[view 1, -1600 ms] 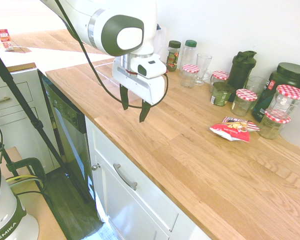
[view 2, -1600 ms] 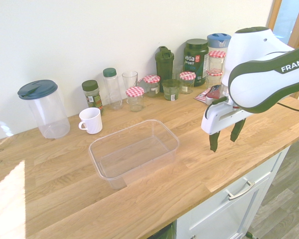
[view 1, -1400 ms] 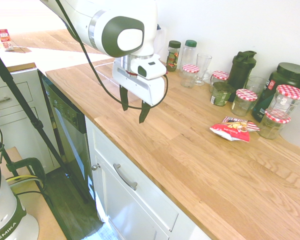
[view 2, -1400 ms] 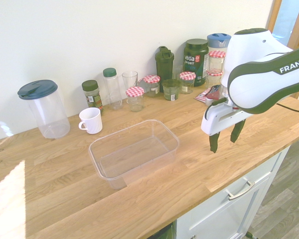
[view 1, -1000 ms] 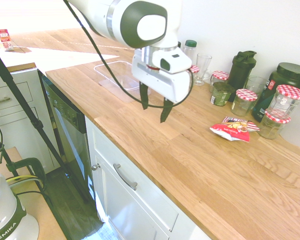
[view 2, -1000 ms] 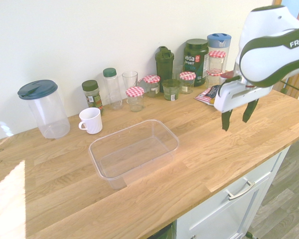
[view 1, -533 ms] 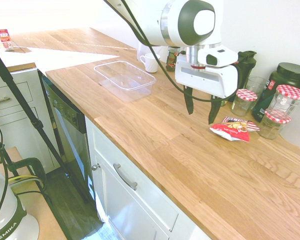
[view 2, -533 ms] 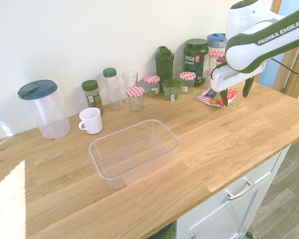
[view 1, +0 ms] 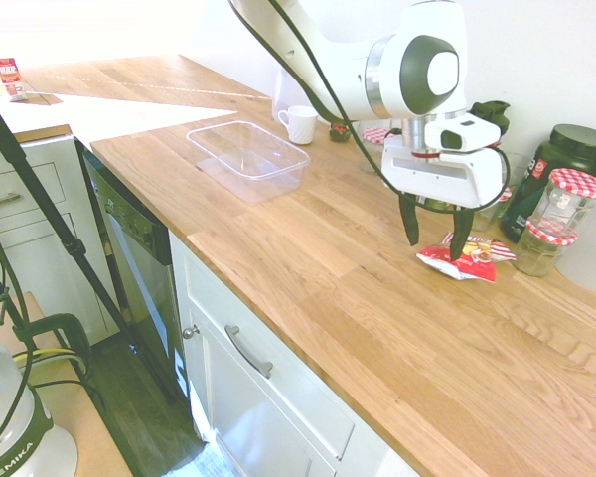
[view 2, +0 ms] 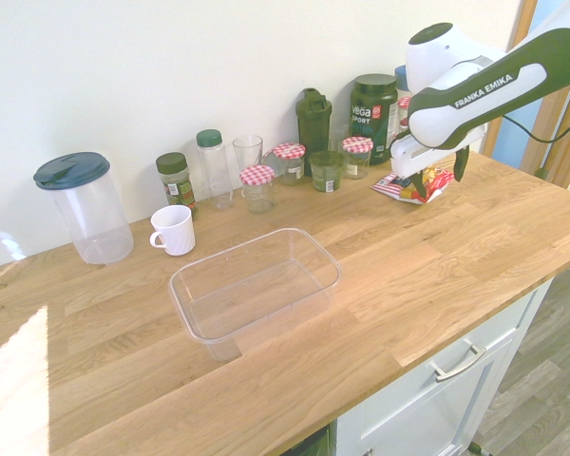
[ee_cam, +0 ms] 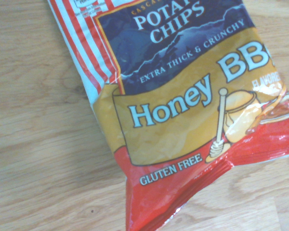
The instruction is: Put the chip bag into the container
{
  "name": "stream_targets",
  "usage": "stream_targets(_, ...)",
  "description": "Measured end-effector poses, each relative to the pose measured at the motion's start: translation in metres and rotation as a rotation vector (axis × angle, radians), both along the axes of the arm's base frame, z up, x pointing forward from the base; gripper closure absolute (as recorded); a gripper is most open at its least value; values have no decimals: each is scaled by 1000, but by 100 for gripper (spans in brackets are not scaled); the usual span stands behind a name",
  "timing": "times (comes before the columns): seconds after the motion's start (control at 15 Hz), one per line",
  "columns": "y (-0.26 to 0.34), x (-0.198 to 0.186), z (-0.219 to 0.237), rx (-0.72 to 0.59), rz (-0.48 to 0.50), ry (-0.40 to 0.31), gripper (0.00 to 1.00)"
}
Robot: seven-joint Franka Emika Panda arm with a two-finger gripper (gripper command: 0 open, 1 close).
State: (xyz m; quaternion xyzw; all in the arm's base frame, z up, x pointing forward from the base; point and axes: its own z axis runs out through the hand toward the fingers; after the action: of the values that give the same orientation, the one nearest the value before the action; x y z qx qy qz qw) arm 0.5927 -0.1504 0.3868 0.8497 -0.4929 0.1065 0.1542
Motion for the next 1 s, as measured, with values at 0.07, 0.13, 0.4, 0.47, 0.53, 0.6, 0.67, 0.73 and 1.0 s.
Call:
stream_targets(0.07,2,1,-6,-3,5,9,100)
stream_targets(0.13,3,3,-10,-4,9,13,100)
stream_targets(0.4,3,8,-18,-10,15,5,100)
stream_targets(0.47,1,9,-19,-11,15,-1,100)
stream_targets(0.53,0,10,-19,-12,16,-7,100)
stream_targets(0.6,-1,12,-20,-14,18,-11,100)
stream_targets(0.67,-1,13,-22,-15,20,-10,100)
stream_targets(0.73,0,14,-25,-17,23,-6,100)
stream_targets(1.0,5,17,-32,-33,39,2,100)
